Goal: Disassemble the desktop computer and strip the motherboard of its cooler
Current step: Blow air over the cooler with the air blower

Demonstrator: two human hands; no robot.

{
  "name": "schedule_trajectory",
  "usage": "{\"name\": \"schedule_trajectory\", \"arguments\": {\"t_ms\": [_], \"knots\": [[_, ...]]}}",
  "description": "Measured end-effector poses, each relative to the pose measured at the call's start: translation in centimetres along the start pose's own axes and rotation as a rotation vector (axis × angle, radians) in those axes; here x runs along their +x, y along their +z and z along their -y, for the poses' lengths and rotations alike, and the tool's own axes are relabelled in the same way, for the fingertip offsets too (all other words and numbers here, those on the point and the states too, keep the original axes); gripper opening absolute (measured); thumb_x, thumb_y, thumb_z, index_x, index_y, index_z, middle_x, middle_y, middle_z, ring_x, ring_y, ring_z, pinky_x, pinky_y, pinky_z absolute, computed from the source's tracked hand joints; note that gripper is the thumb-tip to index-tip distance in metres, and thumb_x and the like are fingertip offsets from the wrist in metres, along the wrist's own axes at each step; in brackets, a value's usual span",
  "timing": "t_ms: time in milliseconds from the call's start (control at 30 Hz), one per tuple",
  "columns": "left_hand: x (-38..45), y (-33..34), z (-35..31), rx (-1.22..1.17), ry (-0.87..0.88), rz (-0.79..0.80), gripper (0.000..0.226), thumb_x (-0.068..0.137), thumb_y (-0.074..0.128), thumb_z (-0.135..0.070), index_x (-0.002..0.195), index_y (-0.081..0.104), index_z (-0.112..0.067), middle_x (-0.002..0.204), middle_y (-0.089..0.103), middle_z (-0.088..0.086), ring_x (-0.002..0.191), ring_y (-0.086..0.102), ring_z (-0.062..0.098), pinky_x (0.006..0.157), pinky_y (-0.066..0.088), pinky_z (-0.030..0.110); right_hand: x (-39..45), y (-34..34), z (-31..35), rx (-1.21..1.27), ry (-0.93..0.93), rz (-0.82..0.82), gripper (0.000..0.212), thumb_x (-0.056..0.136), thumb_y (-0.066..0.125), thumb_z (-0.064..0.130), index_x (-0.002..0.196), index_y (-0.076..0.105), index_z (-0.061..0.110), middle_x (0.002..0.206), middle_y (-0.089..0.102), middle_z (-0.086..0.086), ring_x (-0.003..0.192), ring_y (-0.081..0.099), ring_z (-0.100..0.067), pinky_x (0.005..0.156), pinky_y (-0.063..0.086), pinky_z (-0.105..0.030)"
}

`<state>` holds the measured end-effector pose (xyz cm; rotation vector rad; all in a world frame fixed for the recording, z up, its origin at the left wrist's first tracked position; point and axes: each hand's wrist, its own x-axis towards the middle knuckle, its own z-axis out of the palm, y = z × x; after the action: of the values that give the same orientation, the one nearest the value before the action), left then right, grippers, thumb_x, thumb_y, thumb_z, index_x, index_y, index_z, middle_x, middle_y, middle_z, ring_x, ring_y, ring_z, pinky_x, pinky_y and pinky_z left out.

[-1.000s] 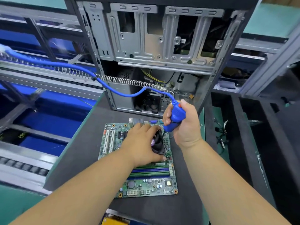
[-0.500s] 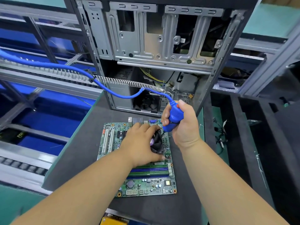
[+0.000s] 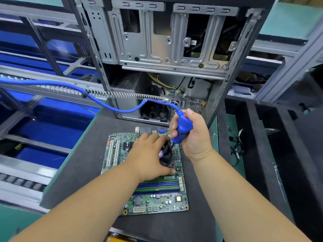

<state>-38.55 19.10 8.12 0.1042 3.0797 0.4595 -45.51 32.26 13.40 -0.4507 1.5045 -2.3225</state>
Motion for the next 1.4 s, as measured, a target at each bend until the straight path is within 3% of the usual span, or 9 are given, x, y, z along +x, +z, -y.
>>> {"name": "schedule_trajectory", "arguments": {"t_ms": [267,467,567,833,1067,1300,1400], "knots": [[0.1,0.0,0.0,-0.001,0.002,0.016,0.104,0.054,0.057,-0.085,0.142,0.033,-0.034,0.123,0.044,-0.014,0.109,0.035,0.016,0.103,0.033,0.035,0.4,-1.3,0.7,-0.062,0.072,0.097,0.045,0.085,0.038,0.038,0.059,0.053,0.004,0.051,0.049,-0.009,0.048,0.042,-0.023,0.054,0.042,-0.028],[0.0,-0.5,-0.2,-0.007,-0.001,0.037,0.094,0.054,0.059,-0.083,0.133,0.038,-0.036,0.112,0.043,-0.015,0.098,0.03,0.013,0.098,0.035,0.033,1.4,-1.8,2.0,-0.134,0.156,0.447,0.036,0.076,0.046,0.038,0.06,0.052,0.006,0.048,0.042,-0.009,0.051,0.036,-0.022,0.055,0.035,-0.033],[0.1,-0.7,-0.2,-0.001,0.001,0.04,0.091,0.054,0.06,-0.082,0.129,0.042,-0.034,0.113,0.046,-0.014,0.097,0.033,0.014,0.096,0.037,0.033,2.0,-1.4,1.8,-0.112,0.168,0.523,0.033,0.077,0.045,0.035,0.062,0.05,0.007,0.049,0.04,-0.007,0.048,0.034,-0.02,0.052,0.034,-0.031],[0.1,-0.6,-0.6,-0.043,-0.012,0.015,0.095,0.051,0.068,-0.078,0.131,0.046,-0.031,0.109,0.05,-0.013,0.094,0.033,0.013,0.092,0.036,0.028,2.0,-1.8,0.8,-0.029,0.148,0.398,0.039,0.074,0.045,0.041,0.053,0.05,0.008,0.043,0.039,-0.005,0.044,0.033,-0.018,0.049,0.036,-0.026],[0.3,-0.7,-1.5,0.022,-0.038,0.036,0.094,0.051,0.069,-0.076,0.13,0.046,-0.032,0.109,0.05,-0.009,0.098,0.036,0.019,0.094,0.039,0.038,1.6,-1.9,0.9,-0.009,0.147,0.329,0.038,0.07,0.047,0.044,0.052,0.049,0.01,0.043,0.04,-0.002,0.042,0.034,-0.017,0.05,0.031,-0.028],[0.5,-0.6,-1.9,0.033,-0.075,0.042,0.097,0.05,0.07,-0.075,0.133,0.043,-0.033,0.115,0.049,-0.011,0.1,0.033,0.017,0.095,0.041,0.041,1.2,-3.1,1.3,-0.186,0.036,0.291,0.036,0.076,0.05,0.037,0.066,0.059,0.004,0.062,0.057,-0.012,0.063,0.052,-0.025,0.066,0.042,-0.037],[0.5,-0.5,-1.7,0.017,-0.084,0.052,0.103,0.049,0.07,-0.076,0.138,0.041,-0.033,0.114,0.048,-0.012,0.096,0.029,0.015,0.096,0.039,0.038,1.2,-3.0,1.1,-0.213,0.006,0.265,0.033,0.08,0.049,0.035,0.066,0.058,0.006,0.063,0.057,-0.01,0.063,0.054,-0.025,0.065,0.046,-0.037]]}}
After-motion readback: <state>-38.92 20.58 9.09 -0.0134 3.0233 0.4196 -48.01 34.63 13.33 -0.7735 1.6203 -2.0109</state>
